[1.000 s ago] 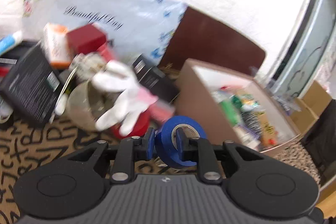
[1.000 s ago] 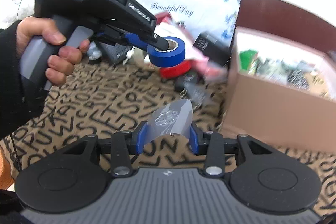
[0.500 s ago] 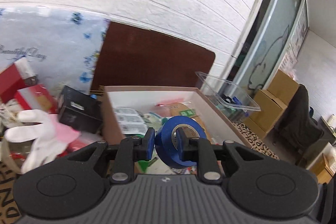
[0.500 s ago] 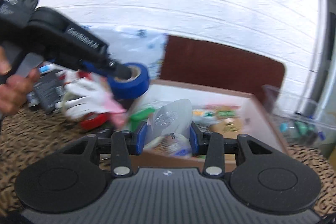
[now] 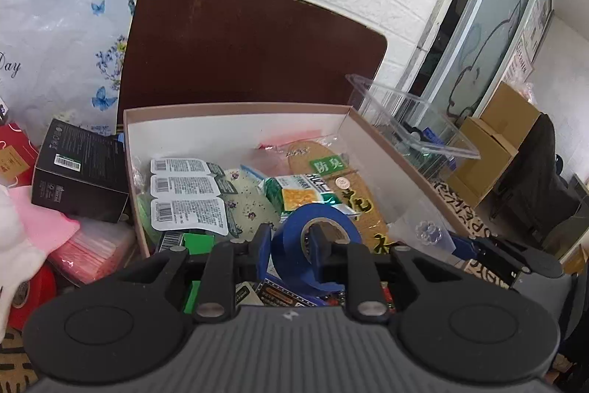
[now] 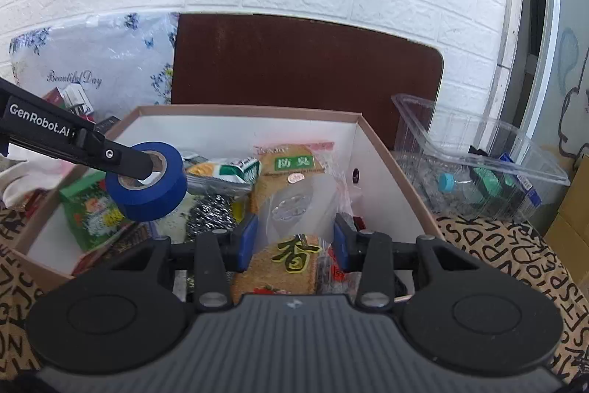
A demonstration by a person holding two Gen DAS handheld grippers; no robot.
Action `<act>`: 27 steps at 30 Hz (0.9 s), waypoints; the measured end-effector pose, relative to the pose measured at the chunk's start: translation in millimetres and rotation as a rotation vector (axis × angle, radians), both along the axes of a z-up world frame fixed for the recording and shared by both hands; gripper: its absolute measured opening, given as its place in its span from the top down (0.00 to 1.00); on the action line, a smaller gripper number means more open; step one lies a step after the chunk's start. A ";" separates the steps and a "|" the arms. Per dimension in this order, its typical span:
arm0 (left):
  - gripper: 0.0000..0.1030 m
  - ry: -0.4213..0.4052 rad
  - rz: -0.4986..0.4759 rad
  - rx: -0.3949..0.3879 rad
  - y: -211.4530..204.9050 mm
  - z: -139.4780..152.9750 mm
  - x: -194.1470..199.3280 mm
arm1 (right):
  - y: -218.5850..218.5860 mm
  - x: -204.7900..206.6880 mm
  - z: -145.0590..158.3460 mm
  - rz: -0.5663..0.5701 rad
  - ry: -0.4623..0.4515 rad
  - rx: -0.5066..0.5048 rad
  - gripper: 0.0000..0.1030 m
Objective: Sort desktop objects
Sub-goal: 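Drop the blue tape and hook packet into the cardboard box, opening both grippers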
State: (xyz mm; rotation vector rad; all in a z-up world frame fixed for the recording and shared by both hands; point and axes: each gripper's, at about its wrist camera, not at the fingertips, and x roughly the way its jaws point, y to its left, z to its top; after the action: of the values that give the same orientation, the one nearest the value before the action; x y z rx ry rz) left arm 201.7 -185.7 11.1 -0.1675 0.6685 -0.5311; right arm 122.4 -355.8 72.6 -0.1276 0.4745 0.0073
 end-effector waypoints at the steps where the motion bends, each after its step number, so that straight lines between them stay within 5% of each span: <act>1: 0.77 -0.004 -0.006 0.003 -0.8 -1.6 0.8 | 0.3 2.7 -2.4 -0.001 0.007 -0.004 0.51; 3: 0.57 -0.030 -0.015 -0.003 -0.4 -0.5 -1.2 | 1.6 8.4 -7.2 0.008 0.022 -0.020 0.40; 5: 0.13 -0.070 -0.016 -0.007 -0.1 5.0 -7.5 | 3.9 8.5 -8.9 0.008 0.012 -0.043 0.33; 6: 0.10 -0.098 -0.012 -0.010 0.2 8.3 -11.1 | 4.9 6.5 -9.5 0.007 0.008 -0.045 0.28; 9: 0.03 -0.143 -0.016 -0.006 1.0 15.8 -19.3 | 8.5 -0.3 -8.1 0.002 -0.016 -0.027 0.10; 27: 0.03 -0.172 0.034 0.103 23.3 21.1 -64.1 | 46.0 -40.5 4.8 0.001 -0.037 0.015 0.02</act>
State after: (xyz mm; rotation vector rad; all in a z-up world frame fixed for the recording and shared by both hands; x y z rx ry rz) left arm 137.6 -162.4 32.1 -0.0355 0.5230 -0.4709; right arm 81.9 -309.8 77.3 -0.1127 0.4373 0.0099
